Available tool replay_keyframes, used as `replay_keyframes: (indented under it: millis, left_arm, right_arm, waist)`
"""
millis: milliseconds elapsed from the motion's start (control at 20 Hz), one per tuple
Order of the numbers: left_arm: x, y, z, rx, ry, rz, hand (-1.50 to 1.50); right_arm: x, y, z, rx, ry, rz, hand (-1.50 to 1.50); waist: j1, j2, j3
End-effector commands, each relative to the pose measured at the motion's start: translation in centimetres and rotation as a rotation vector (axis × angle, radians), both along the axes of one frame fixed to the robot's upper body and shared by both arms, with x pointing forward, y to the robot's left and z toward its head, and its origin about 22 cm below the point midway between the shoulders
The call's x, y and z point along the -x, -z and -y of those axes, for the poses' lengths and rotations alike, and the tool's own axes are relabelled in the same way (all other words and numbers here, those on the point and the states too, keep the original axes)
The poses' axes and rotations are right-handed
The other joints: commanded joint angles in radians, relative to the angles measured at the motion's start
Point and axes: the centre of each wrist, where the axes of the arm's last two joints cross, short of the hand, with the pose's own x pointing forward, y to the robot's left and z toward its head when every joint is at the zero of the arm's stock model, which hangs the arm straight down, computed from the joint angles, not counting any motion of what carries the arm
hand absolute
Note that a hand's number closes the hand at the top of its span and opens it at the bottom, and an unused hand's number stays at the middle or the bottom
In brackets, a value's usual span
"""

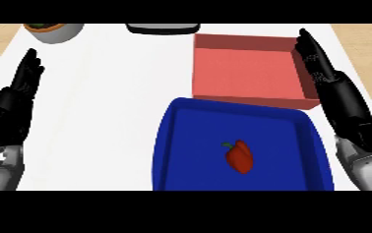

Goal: Pick the bell pepper from the tray and place it in the cardboard box

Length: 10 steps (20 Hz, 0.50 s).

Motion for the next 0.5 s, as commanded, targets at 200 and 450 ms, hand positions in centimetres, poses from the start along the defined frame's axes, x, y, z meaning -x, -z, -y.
replay_keyframes:
  millis: [200, 450]
  left_arm:
    - [0.2, 2.8, 6.1, 0.063, 0.347, -0.058, 0.0]
    - [0.4, 3.5, 7.0, 0.103, 0.401, -0.125, 0.0]
  right_arm:
    - [6.1, 9.9, -3.4, 0.002, 0.007, -0.347, -1.5]
    - [6.4, 10.6, 1.2, 0.55, 0.107, -0.092, -1.5]
  waist:
    - [-0.034, -0.01, 0.02]
    - [-0.075, -0.019, 0.011]
